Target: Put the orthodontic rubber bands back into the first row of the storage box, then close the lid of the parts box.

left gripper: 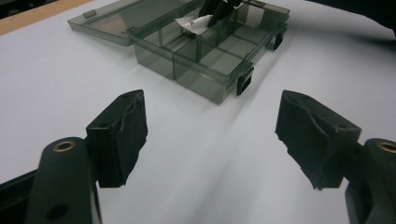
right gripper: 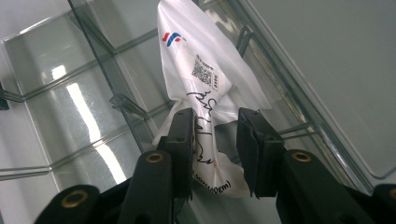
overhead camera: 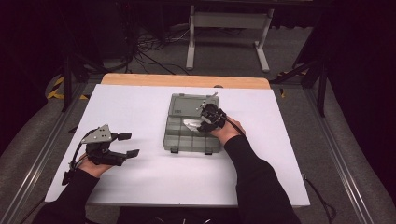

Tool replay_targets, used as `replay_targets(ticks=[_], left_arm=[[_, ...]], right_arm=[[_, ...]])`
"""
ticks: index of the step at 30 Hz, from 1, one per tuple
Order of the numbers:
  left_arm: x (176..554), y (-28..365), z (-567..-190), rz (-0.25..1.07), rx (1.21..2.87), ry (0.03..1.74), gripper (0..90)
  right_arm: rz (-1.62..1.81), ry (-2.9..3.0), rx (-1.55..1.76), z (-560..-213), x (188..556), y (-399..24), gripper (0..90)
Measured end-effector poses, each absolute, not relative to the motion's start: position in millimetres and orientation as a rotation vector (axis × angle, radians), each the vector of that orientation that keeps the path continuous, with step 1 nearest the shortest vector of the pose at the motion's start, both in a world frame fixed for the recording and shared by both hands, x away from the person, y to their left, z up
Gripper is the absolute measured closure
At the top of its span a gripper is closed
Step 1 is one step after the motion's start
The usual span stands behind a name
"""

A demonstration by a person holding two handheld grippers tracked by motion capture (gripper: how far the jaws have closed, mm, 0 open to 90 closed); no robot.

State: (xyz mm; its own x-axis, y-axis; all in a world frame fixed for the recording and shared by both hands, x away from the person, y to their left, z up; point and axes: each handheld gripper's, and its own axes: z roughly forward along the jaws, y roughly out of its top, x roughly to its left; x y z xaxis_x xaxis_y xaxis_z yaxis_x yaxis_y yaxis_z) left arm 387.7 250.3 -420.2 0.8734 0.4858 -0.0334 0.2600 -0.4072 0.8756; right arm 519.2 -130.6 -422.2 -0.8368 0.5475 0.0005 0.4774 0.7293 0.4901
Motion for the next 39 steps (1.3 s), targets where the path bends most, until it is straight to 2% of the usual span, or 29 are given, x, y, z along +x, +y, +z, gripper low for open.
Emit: replay_targets(ticks=[7,12,16,19,22,23,25,26,29,31,39], left_arm=[[389.4,247.8,-420.2,0.264,2.013,0.544,25.5],[391.2,246.2,-419.8,0.252,2.004,0.544,27.8],[392.6,245.0,-418.0,0.269,1.989,0.548,30.9],[394.9,243.3,-416.3,0.279,1.984,0.544,37.7],[396.0,242.3,-415.4,0.277,1.983,0.545,51.8],[396.8,241.7,-414.3,0.274,1.987,0.546,51.8],[398.1,241.1,-411.6,0.283,1.984,0.546,66.2],[398.3,240.1,-410.2,0.275,1.982,0.557,66.2],[402.0,234.3,-405.8,0.293,2.001,0.564,80.9],[402.9,231.9,-405.2,0.291,2.007,0.571,86.8],[414.1,213.9,-398.8,0.278,2.045,0.598,89.5]], right_arm=[[0.777,2.755,0.823,-410.5,513.4,-134.5,66.2],[0.831,2.740,0.792,-398.1,506.1,-138.0,81.3],[0.875,2.715,0.765,-389.5,500.4,-142.9,87.0],[0.895,2.704,0.763,-384.9,496.2,-147.7,89.8],[0.906,2.693,0.761,-379.7,490.6,-151.7,90.0],[0.906,2.693,0.761,-379.7,490.6,-151.7,90.0],[0.914,2.683,0.750,-374.8,484.8,-155.2,90.0],[0.914,2.683,0.750,-374.8,484.8,-155.2,90.0],[0.933,2.674,0.746,-370.1,479.9,-159.9,90.0],[0.934,2.670,0.741,-368.6,479.1,-161.3,90.0],[0.954,2.657,0.756,-361.9,475.4,-172.9,90.0]])
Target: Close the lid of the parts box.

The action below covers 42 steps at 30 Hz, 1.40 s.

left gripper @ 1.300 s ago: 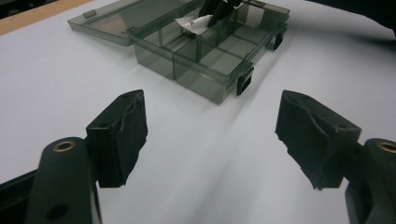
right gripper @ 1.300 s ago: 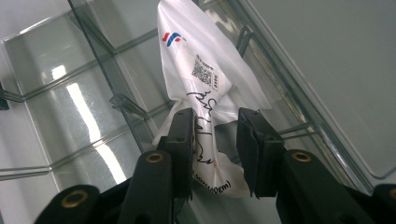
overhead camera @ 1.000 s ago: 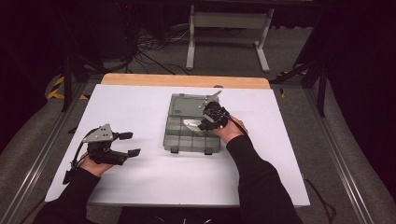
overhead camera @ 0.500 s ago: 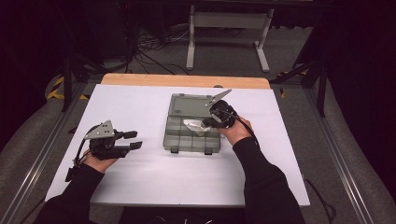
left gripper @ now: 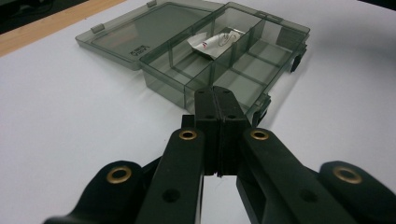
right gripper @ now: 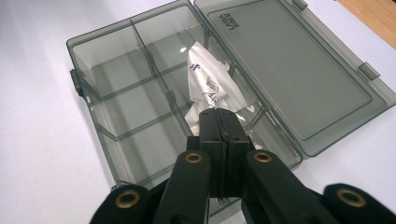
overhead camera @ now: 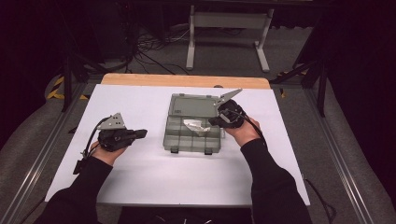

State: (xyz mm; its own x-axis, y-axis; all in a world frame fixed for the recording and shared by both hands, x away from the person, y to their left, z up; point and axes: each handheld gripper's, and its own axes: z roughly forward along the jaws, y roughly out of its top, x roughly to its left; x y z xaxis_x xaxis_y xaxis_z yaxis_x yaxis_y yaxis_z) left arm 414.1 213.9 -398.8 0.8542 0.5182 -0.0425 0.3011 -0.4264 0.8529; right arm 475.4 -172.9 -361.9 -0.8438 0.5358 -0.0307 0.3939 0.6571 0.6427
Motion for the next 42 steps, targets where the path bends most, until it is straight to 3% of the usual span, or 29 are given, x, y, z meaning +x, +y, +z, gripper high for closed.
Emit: replay_targets(ticks=[42], left_arm=[[511.1,152.4,-398.6,0.273,2.184,0.763,89.5]], right_arm=[[0.923,2.612,0.902,-366.6,524.9,-208.3,90.0]])
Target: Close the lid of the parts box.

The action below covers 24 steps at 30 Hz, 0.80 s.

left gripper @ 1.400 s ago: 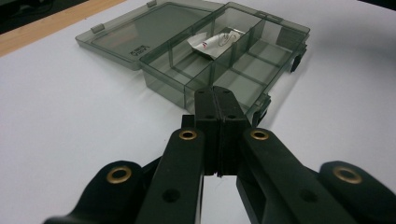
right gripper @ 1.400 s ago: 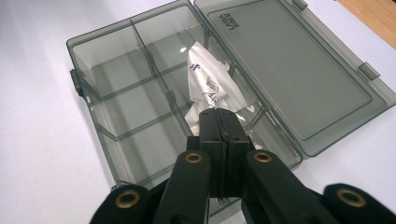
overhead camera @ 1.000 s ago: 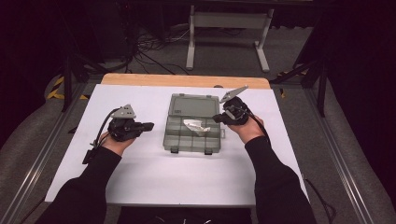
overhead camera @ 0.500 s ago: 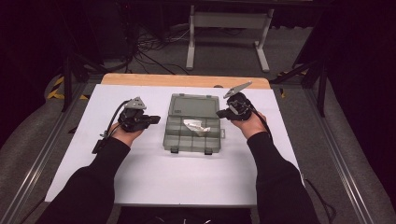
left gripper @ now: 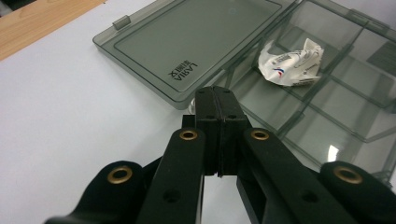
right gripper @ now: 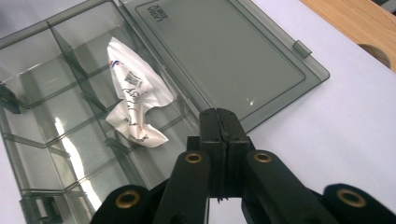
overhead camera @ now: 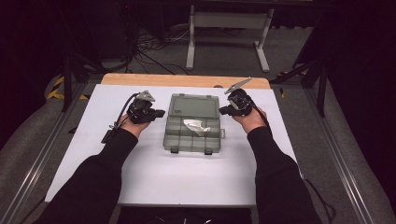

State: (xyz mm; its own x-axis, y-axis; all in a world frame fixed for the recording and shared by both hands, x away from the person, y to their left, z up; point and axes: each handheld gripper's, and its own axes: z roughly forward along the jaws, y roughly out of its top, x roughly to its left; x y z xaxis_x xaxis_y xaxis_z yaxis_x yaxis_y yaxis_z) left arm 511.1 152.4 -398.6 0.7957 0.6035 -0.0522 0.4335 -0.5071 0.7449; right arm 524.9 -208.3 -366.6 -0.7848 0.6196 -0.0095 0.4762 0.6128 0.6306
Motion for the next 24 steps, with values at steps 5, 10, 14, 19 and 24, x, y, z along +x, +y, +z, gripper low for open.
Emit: replay_targets(ticks=[5,10,14,19,24], left_arm=[[519.7,151.4,-400.4,0.260,2.183,0.789,89.6],[526.1,149.4,-399.1,0.263,2.192,0.796,89.5],[530.9,148.9,-399.5,0.254,2.191,0.809,89.5],[536.9,146.6,-398.7,0.257,2.206,0.813,89.5],[540.1,142.1,-396.0,0.289,2.216,0.804,89.5]], right_arm=[[0.917,2.605,0.920,-367.5,530.4,-209.6,90.0],[0.908,2.606,0.937,-369.2,535.4,-211.3,90.0],[0.918,2.609,0.947,-368.6,537.9,-210.6,90.0],[0.898,2.613,0.935,-368.0,540.4,-207.3,90.0],[0.893,2.613,0.959,-370.9,543.2,-207.8,90.0]])
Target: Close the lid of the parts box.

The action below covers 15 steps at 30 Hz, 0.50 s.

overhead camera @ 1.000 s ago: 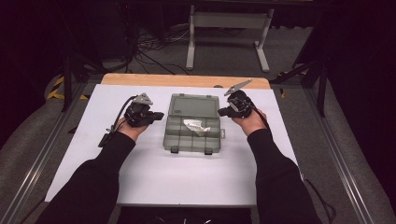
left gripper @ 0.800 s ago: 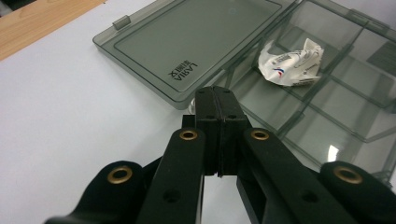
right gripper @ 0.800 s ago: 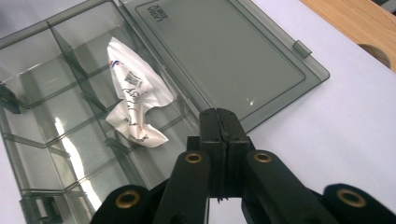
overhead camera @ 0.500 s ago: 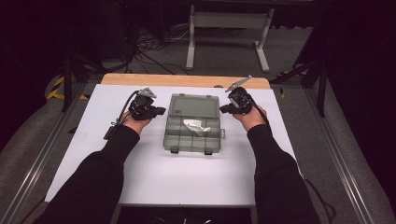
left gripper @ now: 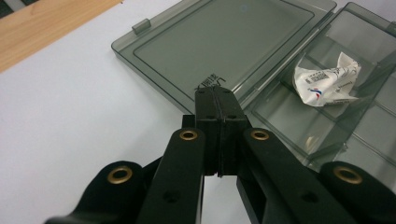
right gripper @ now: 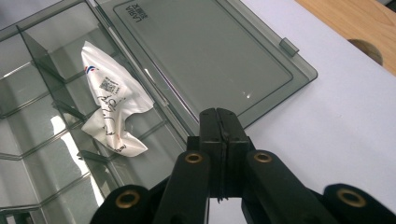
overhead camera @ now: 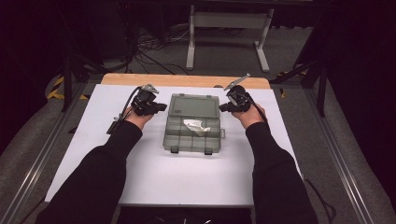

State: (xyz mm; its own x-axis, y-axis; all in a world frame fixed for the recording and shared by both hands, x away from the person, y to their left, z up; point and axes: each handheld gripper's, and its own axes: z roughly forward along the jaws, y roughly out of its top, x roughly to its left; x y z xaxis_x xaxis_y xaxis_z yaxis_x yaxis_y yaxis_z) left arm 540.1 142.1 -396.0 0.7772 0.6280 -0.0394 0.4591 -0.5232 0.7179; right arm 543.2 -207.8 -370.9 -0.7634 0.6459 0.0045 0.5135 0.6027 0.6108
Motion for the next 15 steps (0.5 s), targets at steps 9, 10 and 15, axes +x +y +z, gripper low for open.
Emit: replay_targets(ticks=[9,10,15], left_arm=[[550.4,139.3,-398.5,0.280,2.238,0.823,89.5],[551.5,138.6,-399.6,0.276,2.237,0.835,89.5],[557.4,137.8,-404.5,0.270,2.247,0.846,89.5]], right_arm=[[0.868,2.614,0.996,-377.7,549.8,-211.1,90.0],[0.870,2.617,0.998,-378.9,550.3,-211.1,90.0],[0.855,2.619,1.011,-383.2,553.6,-209.6,90.0]])
